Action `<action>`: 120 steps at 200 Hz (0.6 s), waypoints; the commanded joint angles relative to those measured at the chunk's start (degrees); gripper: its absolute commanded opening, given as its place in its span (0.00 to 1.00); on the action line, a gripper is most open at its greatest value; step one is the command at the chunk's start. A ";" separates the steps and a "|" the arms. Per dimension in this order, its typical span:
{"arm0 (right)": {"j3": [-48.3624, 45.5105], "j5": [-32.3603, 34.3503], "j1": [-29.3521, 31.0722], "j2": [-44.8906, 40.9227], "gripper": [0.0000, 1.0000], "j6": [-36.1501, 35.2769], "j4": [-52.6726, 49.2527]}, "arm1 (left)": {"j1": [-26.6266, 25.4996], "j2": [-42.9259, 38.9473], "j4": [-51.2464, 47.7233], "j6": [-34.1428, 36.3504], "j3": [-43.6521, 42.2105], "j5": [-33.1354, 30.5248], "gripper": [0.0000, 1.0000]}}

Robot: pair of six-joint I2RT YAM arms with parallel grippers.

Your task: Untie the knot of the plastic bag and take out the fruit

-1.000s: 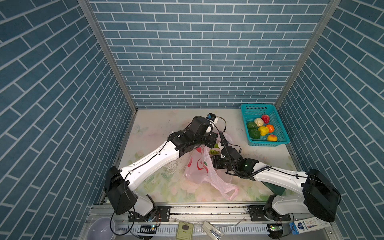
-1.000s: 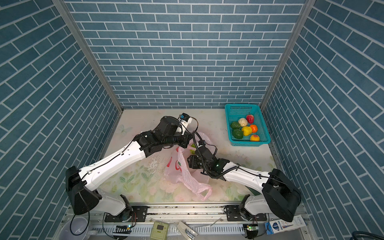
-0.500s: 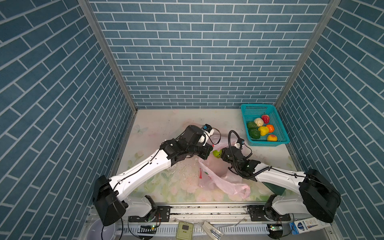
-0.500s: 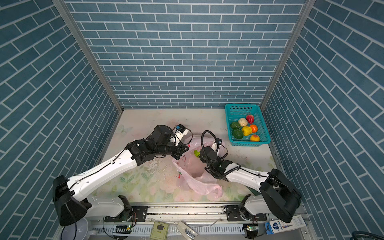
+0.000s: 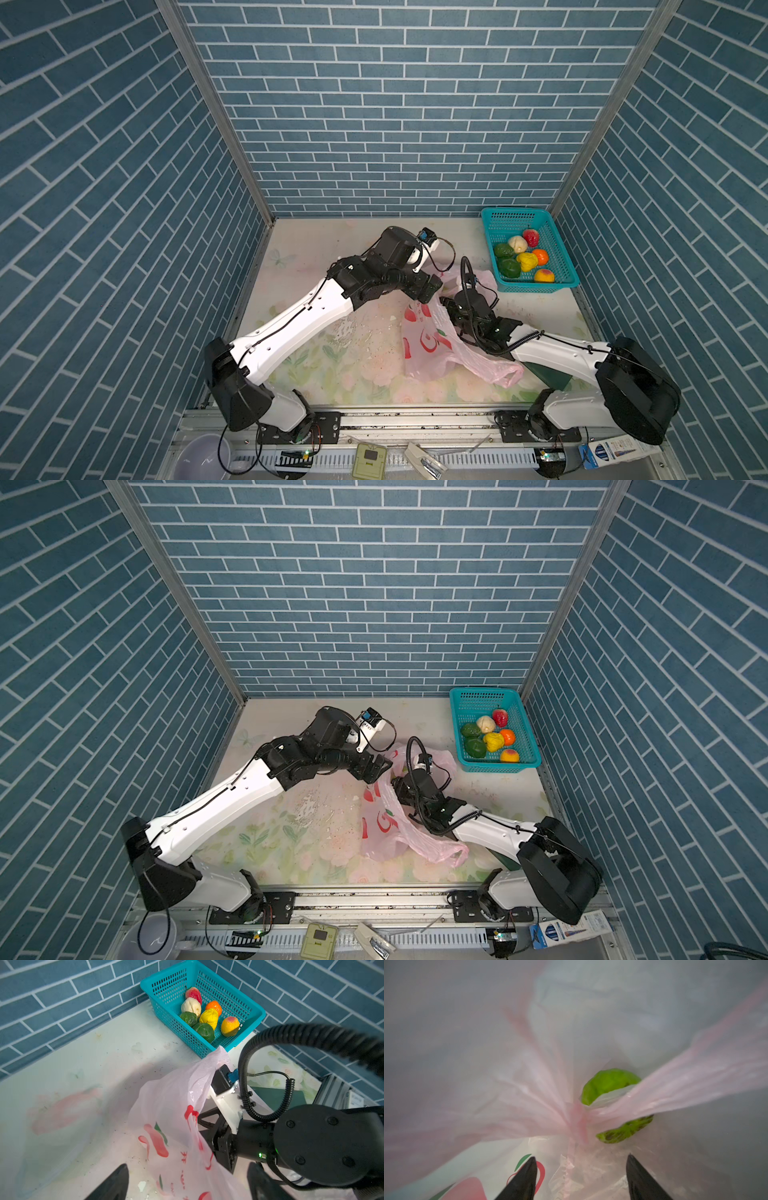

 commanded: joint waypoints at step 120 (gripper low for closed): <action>-6.00 1.06 2.40 -22.24 0.69 8.80 -17.28 | -0.38 22.72 -5.88 13.43 23.13 8.52 1.00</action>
